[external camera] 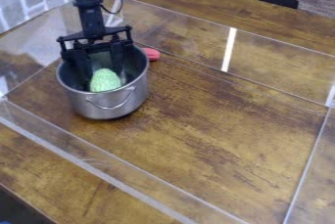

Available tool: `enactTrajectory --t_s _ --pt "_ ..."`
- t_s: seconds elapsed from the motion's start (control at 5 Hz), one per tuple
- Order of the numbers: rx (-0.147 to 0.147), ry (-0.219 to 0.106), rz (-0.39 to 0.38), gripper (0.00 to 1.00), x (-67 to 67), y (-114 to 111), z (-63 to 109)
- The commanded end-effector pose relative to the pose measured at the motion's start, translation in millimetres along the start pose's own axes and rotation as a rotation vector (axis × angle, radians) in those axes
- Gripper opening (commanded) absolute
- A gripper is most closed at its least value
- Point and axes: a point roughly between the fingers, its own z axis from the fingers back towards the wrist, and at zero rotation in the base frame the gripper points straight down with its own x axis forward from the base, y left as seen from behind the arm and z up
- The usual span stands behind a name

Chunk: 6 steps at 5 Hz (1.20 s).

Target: Remove the green object from the silver pot and put it on the table

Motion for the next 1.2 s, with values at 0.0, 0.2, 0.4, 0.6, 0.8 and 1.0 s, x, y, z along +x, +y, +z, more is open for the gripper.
enactTrajectory --t_s 0.0,0.2,0.4,0.6,0.8,1.0 --pt "0.000 0.010 -0.025 0.00 -15.3 -15.2 -3.7" --pt "-0.001 0.007 -0.007 0.00 -8.2 -11.3 5.4" --pt "-0.002 0.003 0.010 0.00 -1.4 -7.3 15.5" --pt "-0.006 -0.003 0.040 0.00 -5.9 -10.5 21.8" --pt "-0.020 -0.011 0.048 0.00 -5.5 -14.9 20.2" --pt "-0.033 -0.018 0.057 0.00 -5.1 -19.3 18.3"
